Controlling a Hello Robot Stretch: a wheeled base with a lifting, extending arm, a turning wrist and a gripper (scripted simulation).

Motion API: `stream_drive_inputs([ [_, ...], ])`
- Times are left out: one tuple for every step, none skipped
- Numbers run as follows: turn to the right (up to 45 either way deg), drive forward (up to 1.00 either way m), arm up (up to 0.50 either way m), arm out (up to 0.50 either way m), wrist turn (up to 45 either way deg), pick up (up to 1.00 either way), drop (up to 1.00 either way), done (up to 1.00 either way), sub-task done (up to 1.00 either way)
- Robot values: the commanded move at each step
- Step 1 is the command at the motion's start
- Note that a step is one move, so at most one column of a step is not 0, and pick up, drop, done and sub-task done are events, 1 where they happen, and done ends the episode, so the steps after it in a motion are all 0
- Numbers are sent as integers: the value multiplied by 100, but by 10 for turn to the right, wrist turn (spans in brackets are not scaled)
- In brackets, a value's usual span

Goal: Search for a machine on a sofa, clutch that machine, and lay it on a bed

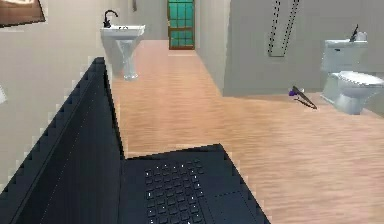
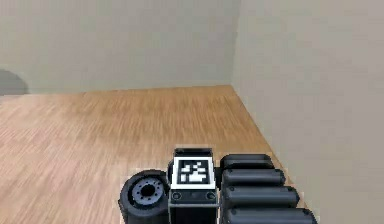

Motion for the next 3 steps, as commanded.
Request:
stream_drive_inputs([
  [-60,0,0,0,0,0,0,0,0],
  [0,50,0,0,0,0,0,0,0],
  [0,100,0,0,0,0,0,0,0],
])
